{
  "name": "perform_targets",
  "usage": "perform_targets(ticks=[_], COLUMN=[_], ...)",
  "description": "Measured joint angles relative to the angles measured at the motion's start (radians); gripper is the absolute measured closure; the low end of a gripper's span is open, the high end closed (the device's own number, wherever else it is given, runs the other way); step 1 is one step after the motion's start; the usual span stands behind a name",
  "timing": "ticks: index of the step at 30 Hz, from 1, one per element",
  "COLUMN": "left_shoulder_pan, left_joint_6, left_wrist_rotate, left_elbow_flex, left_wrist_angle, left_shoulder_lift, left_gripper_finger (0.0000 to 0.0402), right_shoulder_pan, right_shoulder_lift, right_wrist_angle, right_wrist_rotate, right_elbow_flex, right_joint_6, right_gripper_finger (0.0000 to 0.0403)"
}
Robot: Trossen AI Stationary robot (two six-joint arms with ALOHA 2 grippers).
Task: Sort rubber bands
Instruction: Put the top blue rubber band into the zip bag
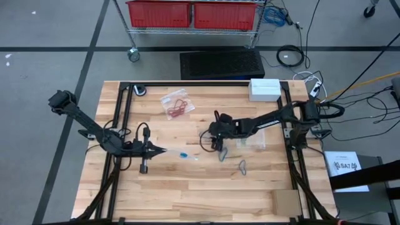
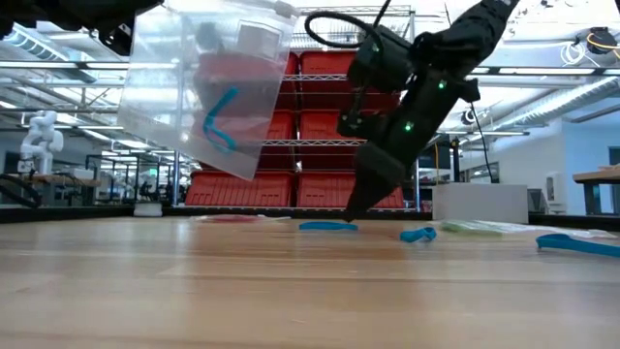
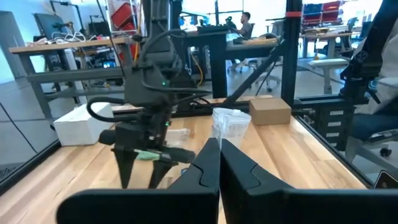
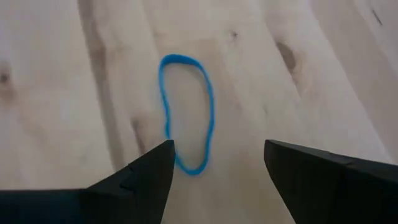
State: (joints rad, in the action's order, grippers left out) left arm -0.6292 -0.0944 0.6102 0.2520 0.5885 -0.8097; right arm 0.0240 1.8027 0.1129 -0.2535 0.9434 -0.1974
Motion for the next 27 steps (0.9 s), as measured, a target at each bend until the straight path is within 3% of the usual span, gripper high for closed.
perform_targets(ticks=[8,14,18,23,27], left_shoulder_pan=[0.000,0.000,0.000,0.000,0.000], left_joint_6=[0.000,0.000,0.000,0.000,0.002], left_wrist_rotate=[-0.003,-0.004,-0.005,-0.005,-0.004], left_elbow_flex=[0.000,0.000,0.000,0.000,0.000], left_wrist_angle=[-0.006,-0.008,-0.008,-0.008,-0.008], left_shoulder_lift=[0.000,0.000,0.000,0.000,0.000], left_gripper_finger=[0.0402,0.0402,0.0402,0.0402,0.0402], right_shoulder_pan=[0.034,0.027,0.018,0.006,-0.029], right_shoulder_lift=[0.031,0.101,0.110,0.113,0.107], right_wrist_angle=[-0.104,-0.176,-0.186,-0.205,-0.186], right_wrist_rotate=[0.119,0.119,0.103,0.091,0.064], right_elbow_flex=[-0.028,-0.026,-0.025,-0.025,-0.008], right_joint_6=[0.012,0.004,-0.001,0.000,-0.008], right_gripper_finger=[0.0169,0.0200,0.0257,0.0382,0.0394])
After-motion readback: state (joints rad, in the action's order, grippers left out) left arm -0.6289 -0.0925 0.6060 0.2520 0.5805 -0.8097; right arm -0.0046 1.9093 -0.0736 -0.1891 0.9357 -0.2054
